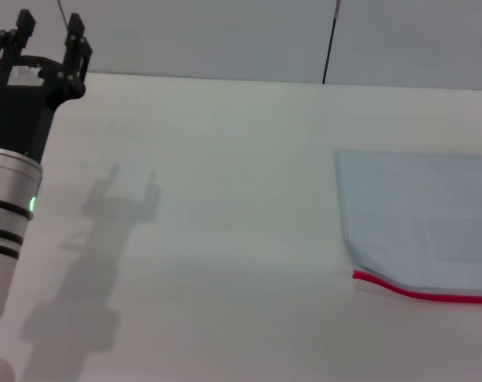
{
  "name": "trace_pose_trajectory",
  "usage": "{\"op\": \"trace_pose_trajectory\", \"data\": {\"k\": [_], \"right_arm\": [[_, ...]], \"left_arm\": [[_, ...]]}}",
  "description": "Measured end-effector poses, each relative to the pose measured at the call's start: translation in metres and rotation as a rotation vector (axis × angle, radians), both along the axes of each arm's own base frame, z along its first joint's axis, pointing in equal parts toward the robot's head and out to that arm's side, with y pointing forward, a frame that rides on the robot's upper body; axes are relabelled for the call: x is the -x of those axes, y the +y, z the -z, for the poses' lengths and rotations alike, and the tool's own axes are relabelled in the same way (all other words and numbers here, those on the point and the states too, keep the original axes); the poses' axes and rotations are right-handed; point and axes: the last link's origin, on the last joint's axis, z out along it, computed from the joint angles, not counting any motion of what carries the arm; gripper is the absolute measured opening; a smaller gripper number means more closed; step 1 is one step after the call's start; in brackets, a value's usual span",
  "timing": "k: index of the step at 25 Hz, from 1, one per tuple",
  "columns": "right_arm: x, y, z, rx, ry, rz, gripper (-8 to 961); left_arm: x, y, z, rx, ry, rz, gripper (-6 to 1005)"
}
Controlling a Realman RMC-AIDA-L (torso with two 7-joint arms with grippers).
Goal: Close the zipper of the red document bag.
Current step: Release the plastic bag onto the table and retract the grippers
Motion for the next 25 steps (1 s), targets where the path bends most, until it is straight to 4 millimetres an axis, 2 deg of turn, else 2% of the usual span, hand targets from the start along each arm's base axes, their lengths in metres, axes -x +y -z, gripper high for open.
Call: {"op": "trace_pose_trajectory", "data": {"k": [25], "right_arm": [[0.0048, 0.0038, 0.0019, 0.013, -0.006, -0.018, 889]], "left_arm": [[-0.0001, 0.0045, 0.0021, 0.008, 0.007, 0.013, 616]]}}
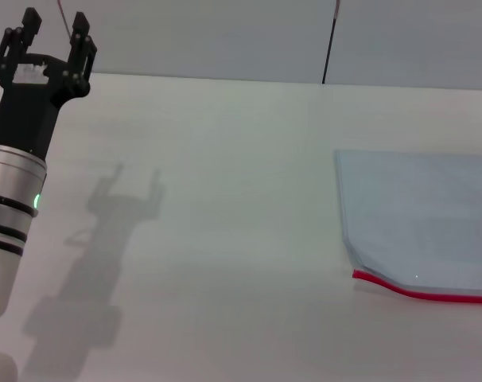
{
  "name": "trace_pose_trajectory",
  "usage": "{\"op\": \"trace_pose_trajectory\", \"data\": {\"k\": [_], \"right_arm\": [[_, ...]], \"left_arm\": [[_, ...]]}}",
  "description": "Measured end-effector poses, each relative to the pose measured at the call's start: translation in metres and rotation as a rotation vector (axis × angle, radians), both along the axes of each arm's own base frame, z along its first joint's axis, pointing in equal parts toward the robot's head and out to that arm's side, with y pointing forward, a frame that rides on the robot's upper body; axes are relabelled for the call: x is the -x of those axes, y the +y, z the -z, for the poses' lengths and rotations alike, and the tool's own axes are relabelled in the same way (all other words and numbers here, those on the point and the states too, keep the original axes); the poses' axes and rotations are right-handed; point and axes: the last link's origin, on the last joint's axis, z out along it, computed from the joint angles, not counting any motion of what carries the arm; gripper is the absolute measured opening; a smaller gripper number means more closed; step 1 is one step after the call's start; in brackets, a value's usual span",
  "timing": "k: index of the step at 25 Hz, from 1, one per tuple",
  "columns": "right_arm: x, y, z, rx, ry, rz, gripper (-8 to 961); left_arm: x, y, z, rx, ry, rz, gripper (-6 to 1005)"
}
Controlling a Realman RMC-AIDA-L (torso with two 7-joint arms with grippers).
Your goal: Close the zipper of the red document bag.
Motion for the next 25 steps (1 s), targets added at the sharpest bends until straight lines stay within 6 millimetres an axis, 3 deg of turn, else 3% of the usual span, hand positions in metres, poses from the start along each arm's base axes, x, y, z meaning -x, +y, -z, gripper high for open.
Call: {"op": "trace_pose_trajectory", "data": {"k": [25], "right_arm": [[-0.0001, -0.0011, 0.0007, 0.005, -0.001, -0.003, 888]], "left_arm": [[-0.0003, -0.0028, 0.0007, 0.003, 0.012, 0.015, 616]]}}
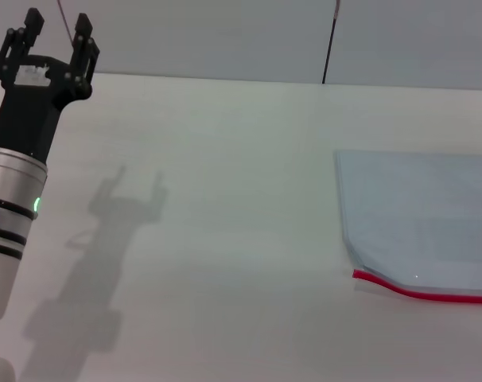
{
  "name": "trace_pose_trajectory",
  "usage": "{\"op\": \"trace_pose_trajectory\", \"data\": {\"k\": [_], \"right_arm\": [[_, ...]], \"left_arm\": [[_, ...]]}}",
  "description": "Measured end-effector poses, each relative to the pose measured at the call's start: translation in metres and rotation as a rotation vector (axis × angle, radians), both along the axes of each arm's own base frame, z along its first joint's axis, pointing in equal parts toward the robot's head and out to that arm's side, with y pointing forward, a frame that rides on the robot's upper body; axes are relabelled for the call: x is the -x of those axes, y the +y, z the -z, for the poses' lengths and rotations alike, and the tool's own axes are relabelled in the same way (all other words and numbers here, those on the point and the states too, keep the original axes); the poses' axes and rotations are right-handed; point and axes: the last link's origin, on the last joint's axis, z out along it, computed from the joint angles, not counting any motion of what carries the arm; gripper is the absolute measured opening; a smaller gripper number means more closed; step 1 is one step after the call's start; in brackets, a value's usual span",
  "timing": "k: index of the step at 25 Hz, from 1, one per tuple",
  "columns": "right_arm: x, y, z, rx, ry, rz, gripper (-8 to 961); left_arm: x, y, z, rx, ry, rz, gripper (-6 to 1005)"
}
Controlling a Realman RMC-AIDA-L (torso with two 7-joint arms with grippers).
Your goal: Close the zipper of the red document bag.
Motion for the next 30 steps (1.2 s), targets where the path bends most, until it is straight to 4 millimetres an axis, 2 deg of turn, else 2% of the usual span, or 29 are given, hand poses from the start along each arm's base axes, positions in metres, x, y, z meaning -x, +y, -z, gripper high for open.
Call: {"op": "trace_pose_trajectory", "data": {"k": [30], "right_arm": [[0.0008, -0.0011, -0.0002, -0.005, 0.003, -0.006, 888]], "left_arm": [[-0.0021, -0.0027, 0.0008, -0.001, 0.013, 0.026, 616]]}}
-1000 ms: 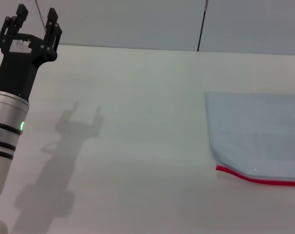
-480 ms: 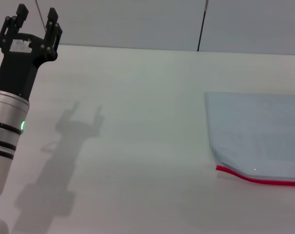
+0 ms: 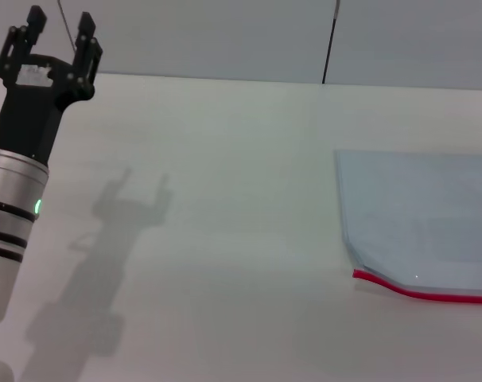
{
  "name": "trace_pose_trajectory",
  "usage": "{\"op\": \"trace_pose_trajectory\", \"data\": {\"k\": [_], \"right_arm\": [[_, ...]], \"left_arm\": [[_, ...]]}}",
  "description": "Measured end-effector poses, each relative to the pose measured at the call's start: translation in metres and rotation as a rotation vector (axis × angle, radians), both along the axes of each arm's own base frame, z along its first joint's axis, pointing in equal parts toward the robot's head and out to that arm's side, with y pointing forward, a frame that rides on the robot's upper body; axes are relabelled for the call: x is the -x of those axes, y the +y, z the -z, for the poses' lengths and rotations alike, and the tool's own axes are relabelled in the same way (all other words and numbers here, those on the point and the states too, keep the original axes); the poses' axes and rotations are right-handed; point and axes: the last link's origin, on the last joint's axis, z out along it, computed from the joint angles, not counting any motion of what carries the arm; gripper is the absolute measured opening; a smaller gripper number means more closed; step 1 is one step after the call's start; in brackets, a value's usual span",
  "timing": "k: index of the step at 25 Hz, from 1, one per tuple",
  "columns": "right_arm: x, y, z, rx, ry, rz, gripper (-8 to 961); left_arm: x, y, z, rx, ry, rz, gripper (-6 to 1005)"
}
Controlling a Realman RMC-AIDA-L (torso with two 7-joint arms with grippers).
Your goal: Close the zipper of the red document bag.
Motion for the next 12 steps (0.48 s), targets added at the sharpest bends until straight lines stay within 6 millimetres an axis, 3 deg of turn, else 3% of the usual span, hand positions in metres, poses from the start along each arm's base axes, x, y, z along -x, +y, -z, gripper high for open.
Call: {"op": "trace_pose_trajectory", "data": {"k": [12], "right_arm": [[-0.0025, -0.0013, -0.0016, -0.01, 0.005, 0.011, 889]], "left_arm": [[-0.0054, -0.0004, 0.0109, 0.024, 0.032, 0.031, 616]]}}
